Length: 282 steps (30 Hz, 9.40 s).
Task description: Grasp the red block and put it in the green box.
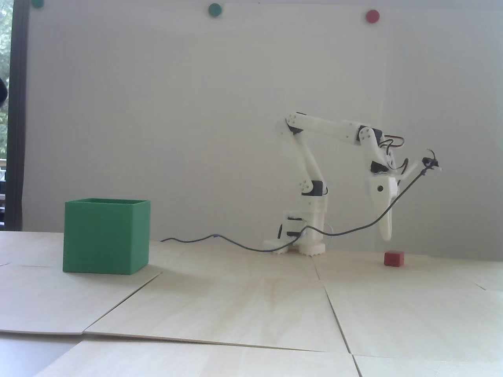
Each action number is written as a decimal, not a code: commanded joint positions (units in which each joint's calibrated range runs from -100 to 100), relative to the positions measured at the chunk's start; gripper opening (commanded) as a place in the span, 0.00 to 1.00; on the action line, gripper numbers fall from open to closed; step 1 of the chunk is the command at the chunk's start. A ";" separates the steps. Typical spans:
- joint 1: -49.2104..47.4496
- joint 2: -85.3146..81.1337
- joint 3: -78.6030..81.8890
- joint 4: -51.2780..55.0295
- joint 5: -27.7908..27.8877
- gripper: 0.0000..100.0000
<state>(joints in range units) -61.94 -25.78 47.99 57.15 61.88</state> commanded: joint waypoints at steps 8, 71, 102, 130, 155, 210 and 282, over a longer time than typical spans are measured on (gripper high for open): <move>0.38 -3.00 -2.02 0.27 0.27 0.11; 5.45 1.74 4.72 -11.03 0.07 0.26; 5.77 2.05 5.61 -10.95 0.01 0.26; 5.85 2.13 11.55 -18.37 0.01 0.26; 6.89 1.18 1.17 -3.78 -2.59 0.26; 0.30 4.26 2.24 -12.13 -2.54 0.26; 5.85 10.26 5.08 -19.80 -9.41 0.26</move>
<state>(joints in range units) -56.21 -15.40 53.89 38.69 52.43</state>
